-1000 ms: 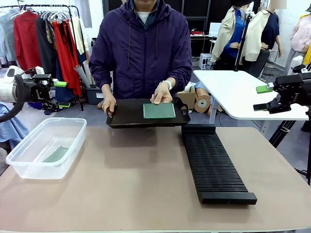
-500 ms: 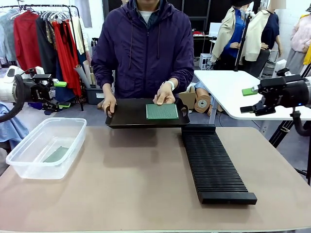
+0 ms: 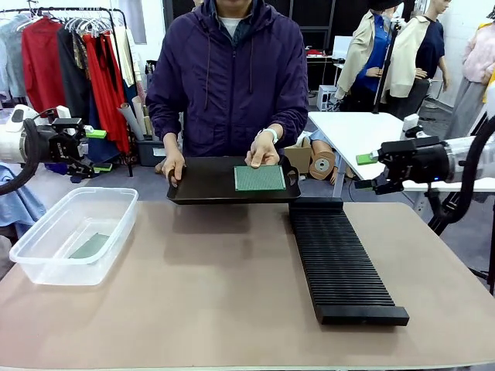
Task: Sort PCBs into racks and boxes based on the side picked up.
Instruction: Pick up the Blank PCB handed by the Human.
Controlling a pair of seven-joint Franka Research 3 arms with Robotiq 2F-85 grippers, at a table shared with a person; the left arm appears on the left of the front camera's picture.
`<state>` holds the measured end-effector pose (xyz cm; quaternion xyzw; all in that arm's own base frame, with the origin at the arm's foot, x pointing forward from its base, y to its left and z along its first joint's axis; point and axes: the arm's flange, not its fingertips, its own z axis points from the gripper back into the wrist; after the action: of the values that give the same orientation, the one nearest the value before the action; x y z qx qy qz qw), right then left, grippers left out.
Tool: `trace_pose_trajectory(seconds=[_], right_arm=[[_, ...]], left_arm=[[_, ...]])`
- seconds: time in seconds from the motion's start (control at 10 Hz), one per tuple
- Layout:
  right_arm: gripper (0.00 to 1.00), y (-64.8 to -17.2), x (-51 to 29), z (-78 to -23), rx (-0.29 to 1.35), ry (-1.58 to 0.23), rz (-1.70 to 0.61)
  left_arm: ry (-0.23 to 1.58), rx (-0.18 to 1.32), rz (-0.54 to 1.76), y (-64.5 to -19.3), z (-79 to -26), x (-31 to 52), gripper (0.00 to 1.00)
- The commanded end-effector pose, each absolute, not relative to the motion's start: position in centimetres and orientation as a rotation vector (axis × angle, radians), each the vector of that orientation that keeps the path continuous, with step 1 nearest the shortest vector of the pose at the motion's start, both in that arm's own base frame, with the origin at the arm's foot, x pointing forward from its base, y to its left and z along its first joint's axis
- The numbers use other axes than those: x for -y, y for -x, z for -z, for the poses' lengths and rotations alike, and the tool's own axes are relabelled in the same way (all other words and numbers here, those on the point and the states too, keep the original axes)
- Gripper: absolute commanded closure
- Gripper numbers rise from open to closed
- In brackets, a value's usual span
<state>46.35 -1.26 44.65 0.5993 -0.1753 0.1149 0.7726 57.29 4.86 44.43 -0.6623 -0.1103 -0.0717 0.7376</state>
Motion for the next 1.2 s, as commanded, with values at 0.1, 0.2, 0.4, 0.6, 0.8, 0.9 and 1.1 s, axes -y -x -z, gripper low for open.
trace_pose_trajectory(seconds=[0.1,0.2,0.4,0.6,0.8,0.9,1.1], right_arm=[[0.00,-50.1,-1.2,-42.8,0.384,-1.336,-0.289],[0.00,-50.9,-2.1,-42.1,0.377,-1.350,-0.344],[0.00,-52.5,-3.7,-41.2,0.338,-1.396,-0.432],[0.00,-54.3,-5.0,-40.7,0.320,-1.411,-0.460],[0.00,-56.0,-6.8,-40.2,0.284,-1.418,-0.476],[0.00,-56.7,-7.6,-39.9,0.269,-1.418,-0.481],[0.00,-58.0,-9.3,-39.5,0.269,-1.424,-0.475]], left_arm=[[1.445,0.242,0.155,-57.1,-44.6,-4.9,0.00],[1.445,0.242,0.155,-57.1,-44.6,-4.9,0.00],[1.445,0.242,0.155,-57.1,-44.6,-4.9,0.00],[1.445,0.242,0.155,-57.1,-44.6,-4.9,0.00],[1.445,0.242,0.155,-57.1,-44.6,-4.9,0.00],[1.445,0.242,0.155,-57.1,-44.6,-4.9,0.00],[1.445,0.242,0.155,-57.1,-44.6,-4.9,0.00]])
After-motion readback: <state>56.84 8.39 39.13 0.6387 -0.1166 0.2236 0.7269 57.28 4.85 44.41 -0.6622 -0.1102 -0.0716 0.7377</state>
